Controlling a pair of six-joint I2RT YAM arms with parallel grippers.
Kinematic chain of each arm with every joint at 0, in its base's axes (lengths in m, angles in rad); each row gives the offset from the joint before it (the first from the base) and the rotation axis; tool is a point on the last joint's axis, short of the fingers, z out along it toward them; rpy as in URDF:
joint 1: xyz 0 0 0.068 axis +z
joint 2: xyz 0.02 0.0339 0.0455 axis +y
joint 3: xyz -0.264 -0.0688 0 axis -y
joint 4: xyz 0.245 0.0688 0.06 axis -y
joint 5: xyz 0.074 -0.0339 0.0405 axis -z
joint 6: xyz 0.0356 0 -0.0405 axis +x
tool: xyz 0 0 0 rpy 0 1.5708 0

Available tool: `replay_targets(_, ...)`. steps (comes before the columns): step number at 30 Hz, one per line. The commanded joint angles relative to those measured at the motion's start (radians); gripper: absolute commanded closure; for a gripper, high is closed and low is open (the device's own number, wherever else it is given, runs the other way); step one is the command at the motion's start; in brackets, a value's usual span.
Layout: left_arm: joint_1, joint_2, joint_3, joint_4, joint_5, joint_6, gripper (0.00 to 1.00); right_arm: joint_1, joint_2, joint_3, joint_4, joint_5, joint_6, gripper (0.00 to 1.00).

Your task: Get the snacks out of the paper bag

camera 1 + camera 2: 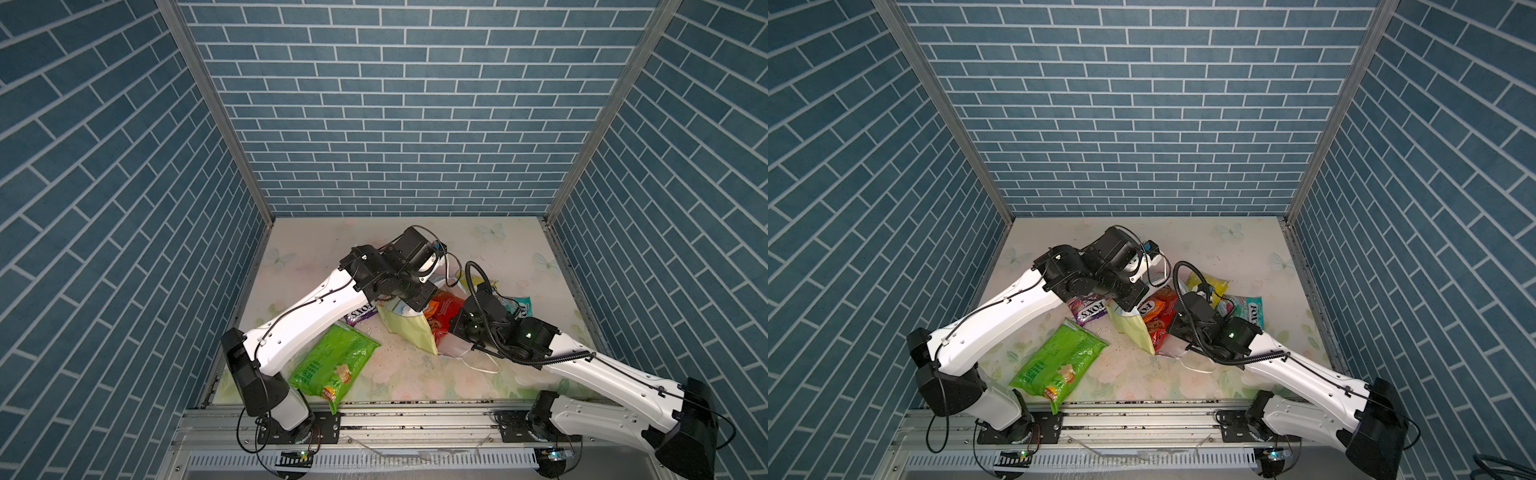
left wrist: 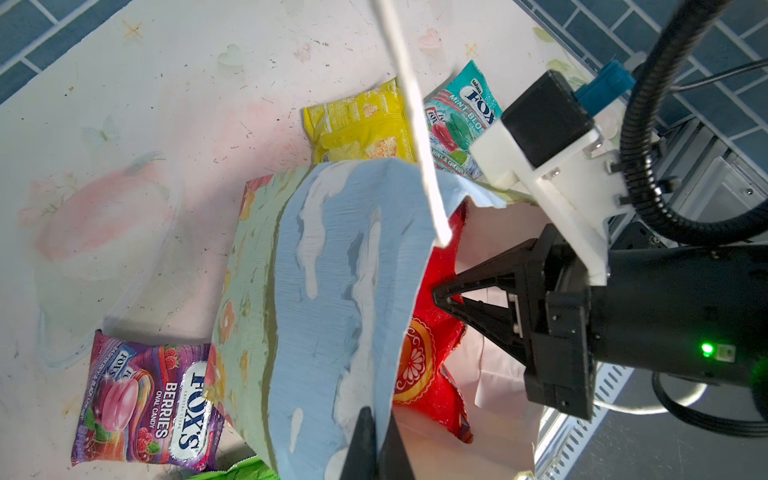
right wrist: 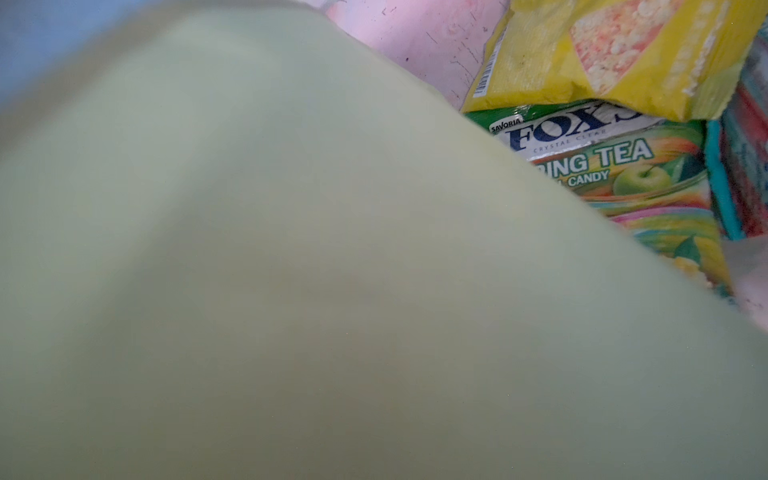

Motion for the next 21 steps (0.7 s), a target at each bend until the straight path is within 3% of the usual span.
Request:
replay_targets(1, 0.019, 0.002, 0.016, -0.009, -0.028, 0.020, 1.00, 0.009, -0.031, -0.010, -0.105, -0.015, 0.027, 1.00)
replay_targets(5, 0.020, 0.003, 0.011, -0.001, -0.029, 0.021, 1.00, 0.009, -0.039, -0.016, -0.102, -0.022, 0.016, 0.99)
replay_targets(8, 0.019, 0.004, 0.007, 0.004, -0.027, 0.015, 1.00, 0.009, -0.066, 0.001, -0.068, -0.010, -0.009, 0.87)
replay_targets(15, 0.020, 0.006, 0.007, 0.011, -0.020, 0.012, 1.00, 0.009, -0.086, 0.119, -0.064, 0.053, -0.112, 0.85)
replay_targets(21, 0.018, 0.006, 0.002, 0.014, -0.019, 0.009, 1.00, 0.009, 0.002, 0.205, 0.021, 0.032, -0.195, 0.85)
